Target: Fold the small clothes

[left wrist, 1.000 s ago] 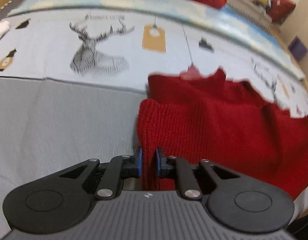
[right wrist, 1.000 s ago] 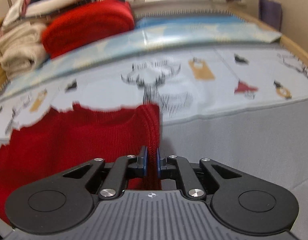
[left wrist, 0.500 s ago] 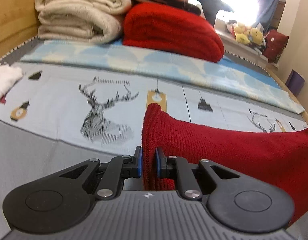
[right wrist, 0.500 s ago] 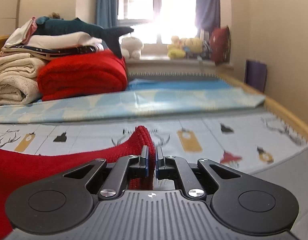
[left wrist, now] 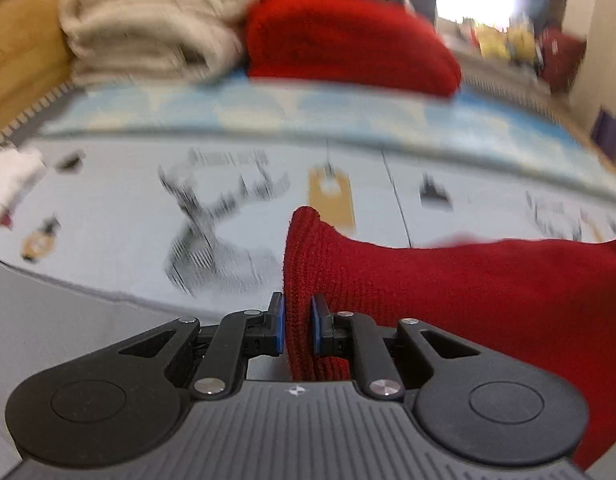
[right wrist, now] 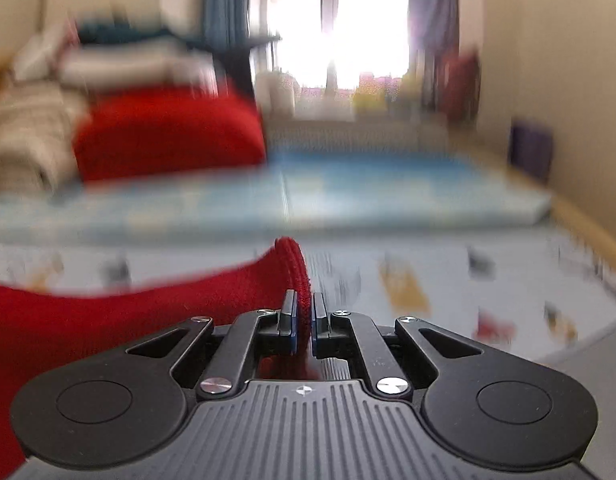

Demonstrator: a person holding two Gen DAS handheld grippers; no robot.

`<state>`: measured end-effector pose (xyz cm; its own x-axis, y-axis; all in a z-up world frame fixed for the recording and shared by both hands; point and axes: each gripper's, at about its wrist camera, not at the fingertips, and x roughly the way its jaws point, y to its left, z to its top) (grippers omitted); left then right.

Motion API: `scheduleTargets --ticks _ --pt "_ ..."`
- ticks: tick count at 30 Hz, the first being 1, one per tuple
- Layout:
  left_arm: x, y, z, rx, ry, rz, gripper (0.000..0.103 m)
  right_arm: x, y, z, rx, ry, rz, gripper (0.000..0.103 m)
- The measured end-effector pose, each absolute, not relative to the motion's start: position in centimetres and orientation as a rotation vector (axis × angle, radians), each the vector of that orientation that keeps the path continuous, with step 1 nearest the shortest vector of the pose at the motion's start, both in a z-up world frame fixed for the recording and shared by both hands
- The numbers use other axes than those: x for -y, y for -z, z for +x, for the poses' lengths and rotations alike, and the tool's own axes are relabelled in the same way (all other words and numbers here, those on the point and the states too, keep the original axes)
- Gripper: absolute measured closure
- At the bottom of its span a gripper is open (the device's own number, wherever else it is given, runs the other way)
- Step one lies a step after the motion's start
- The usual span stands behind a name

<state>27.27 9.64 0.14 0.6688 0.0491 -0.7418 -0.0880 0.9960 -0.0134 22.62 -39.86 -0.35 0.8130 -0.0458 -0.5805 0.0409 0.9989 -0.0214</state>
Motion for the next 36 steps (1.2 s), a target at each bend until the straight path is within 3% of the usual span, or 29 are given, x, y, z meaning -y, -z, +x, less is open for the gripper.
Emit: scheduleTargets --ticks 3,6,10,14,20,26,31,36 --pt "-8.7 2.4 28.2 -0.964 -0.098 0.065 0.086 40.2 3.7 24.4 -0.820 0.061 -0.024 0.097" --pt "-9.4 2.3 28.1 -0.972 -0.126 0.015 0.084 40.7 3.8 24.3 -0.855 0.068 0.006 0.096" --pt "-10.3 0.4 26.5 -0.885 -0.079 -0.084 0.075 41.0 1.7 22.8 -0.803 0.083 0.059 0.075" --pt "-9.9 -1.0 24.6 -0.859 0.021 -0.105 0.074 41.4 0.8 20.5 -0.810 0.015 0.138 0.054" --pt "-8.3 -0.3 21.3 -0.930 0.261 0.012 0.074 41.5 1.3 18.0 -0.883 -0.059 0.127 0.054" --pt "-7.5 4.9 19.6 -1.204 0.325 0.187 0.075 41.2 3.4 15.7 -1.032 -0.140 0.051 0.053" --pt "-8.1 3.6 19.3 -1.145 0.290 0.150 0.074 42.0 3.9 14.6 -1.072 -0.115 0.084 0.048" --pt "-8.0 4.2 19.0 -1.170 0.303 0.142 0.074 42.1 4.4 14.0 -1.103 -0.120 0.070 0.058"
